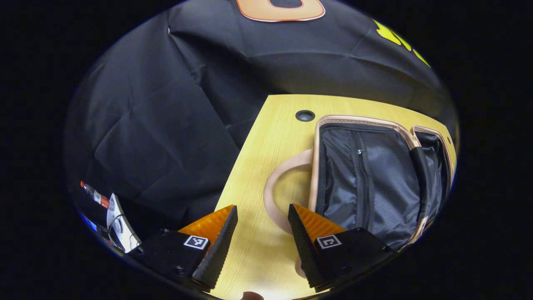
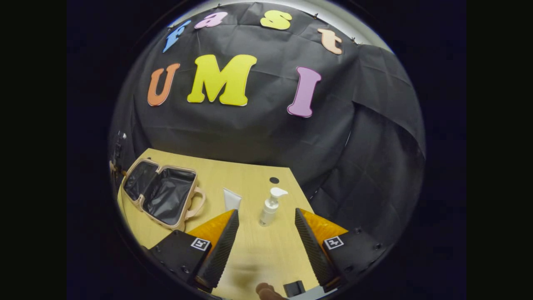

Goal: First open the suitcase, pack the skin care products into it, and then close the suitcase.

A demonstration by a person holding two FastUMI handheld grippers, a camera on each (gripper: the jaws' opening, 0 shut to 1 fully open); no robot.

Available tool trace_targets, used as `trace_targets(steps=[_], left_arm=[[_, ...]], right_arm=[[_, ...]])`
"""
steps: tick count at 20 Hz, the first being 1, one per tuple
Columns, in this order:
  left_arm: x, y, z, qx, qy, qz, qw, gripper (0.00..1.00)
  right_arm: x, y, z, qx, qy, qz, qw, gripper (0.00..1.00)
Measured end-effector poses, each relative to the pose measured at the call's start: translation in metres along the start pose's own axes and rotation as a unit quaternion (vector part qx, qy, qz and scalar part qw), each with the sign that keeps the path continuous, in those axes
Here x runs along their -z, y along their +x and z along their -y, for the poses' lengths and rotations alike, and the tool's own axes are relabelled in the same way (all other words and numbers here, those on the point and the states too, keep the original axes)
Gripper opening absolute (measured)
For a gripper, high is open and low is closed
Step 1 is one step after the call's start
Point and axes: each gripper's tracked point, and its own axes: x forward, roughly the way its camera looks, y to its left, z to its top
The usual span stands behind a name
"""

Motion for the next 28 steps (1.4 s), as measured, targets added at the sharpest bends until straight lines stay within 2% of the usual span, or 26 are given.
trace_targets(steps=[4,8,14,19,24,28], left_arm=[[0.004,-0.05,0.047,0.021,-0.041,0.007,0.999,0.83],[0.006,-0.095,0.109,0.05,-0.029,0.021,0.998,0.83],[0.014,-0.145,0.254,0.129,-0.034,0.02,0.991,0.84],[0.021,-0.188,0.367,0.203,-0.01,0.021,0.979,0.84],[0.037,-0.211,0.459,0.253,0.039,0.017,0.967,0.83],[0.049,-0.232,0.535,0.317,0.064,0.017,0.946,0.86]], right_arm=[[0.004,-0.001,0.016,-0.033,-0.015,0.013,0.999,0.8],[0.004,0.003,0.027,-0.072,-0.044,0.036,0.996,0.8],[0.013,0.008,0.039,-0.13,-0.075,0.044,0.988,0.8],[0.015,0.019,0.062,-0.15,-0.075,0.046,0.985,0.8],[0.025,0.033,0.092,-0.151,-0.064,0.029,0.986,0.8],[0.038,0.043,0.113,-0.151,-0.068,0.015,0.986,0.8]])
